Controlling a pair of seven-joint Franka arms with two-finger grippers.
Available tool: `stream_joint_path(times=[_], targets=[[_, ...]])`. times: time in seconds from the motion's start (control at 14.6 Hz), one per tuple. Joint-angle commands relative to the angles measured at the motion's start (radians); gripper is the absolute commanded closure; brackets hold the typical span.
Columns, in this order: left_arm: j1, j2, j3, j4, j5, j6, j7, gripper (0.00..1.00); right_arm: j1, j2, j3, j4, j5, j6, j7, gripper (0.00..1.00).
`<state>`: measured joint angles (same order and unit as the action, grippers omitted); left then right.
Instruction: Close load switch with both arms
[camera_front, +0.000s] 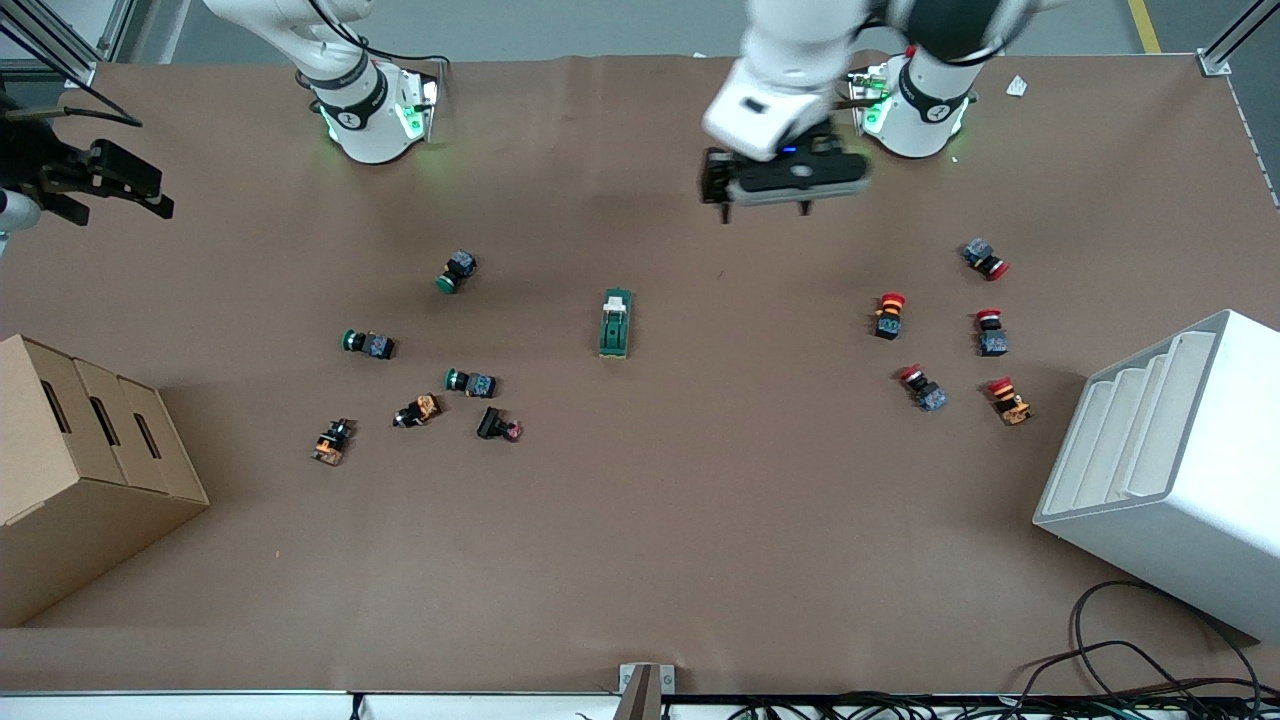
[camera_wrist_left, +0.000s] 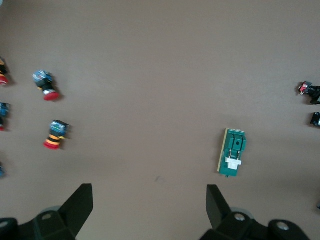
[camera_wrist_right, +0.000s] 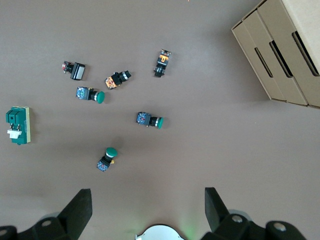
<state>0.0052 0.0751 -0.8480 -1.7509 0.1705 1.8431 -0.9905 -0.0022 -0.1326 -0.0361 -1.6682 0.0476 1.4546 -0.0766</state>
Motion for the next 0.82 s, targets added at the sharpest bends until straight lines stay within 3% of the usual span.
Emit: stream_joint_path(times=[0.0,0.48,0.75], targets=[[-0.097,0.107,-0.049,-0.022,0.160,0.054,-0.210,0.00,-0.013,-0.007,0.002,0.017,0.014,0.001,0.001,0.00],[-0.398,0.409,-0.049,-0.019,0.610,0.062,-0.823,0.00,0.002,0.030,0.010,0.035,0.003,0.006,-0.012,0.00],[-0.490,0.523,-0.048,-0.019,0.805,0.062,-0.997,0.00,-0.004,0.105,0.008,0.039,-0.002,0.021,-0.011,0.00]])
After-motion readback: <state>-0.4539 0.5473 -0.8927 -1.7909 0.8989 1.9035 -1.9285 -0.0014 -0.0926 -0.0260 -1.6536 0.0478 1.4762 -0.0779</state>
